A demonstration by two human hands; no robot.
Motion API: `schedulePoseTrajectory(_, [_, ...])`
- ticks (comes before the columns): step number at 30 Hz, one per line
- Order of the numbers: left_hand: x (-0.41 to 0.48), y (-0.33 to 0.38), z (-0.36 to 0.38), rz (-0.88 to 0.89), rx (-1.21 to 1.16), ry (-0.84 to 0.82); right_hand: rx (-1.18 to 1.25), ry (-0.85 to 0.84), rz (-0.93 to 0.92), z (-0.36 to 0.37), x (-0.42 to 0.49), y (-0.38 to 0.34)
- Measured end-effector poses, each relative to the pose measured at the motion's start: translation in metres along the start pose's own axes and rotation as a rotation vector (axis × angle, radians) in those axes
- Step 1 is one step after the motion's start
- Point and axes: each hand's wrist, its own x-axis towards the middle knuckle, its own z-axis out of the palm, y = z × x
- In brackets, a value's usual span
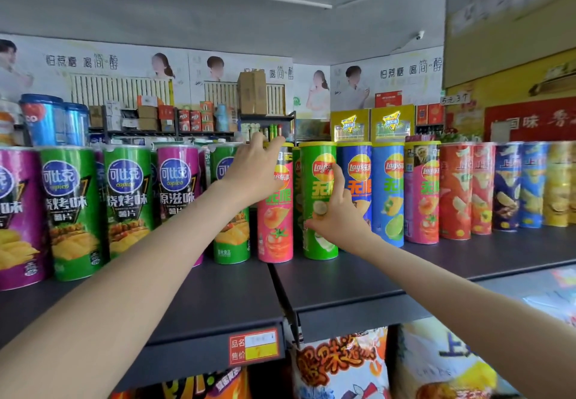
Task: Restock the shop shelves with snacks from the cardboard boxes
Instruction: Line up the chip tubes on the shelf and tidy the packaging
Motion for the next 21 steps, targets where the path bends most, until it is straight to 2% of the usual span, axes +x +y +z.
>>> schedulePoseTrajectory(7, [-0.002, 0.001, -0.001, -0.030, -0.059, 0.004, -0.004, 0.038, -0.003, 0.010, 0.006, 0.000])
schedulePoseTrajectory(13, [-0.011, 0.009, 0.014, -0.057, 0.061, 0.095, -0.030, 0.026, 0.011, 0.004, 0.004, 0.000])
schedulePoseTrajectory(18, [-0.024, 0.034, 0.029, 0.036, 0.151, 0.217, -0.059, 0.123, -0.138, -0.020, -0.007, 0.016])
schedulePoseTrajectory(21, [-0.031, 0.057, 0.040, 0.110, 0.142, 0.162, -0.160, 0.204, -0.180, -0.042, -0.013, 0.040])
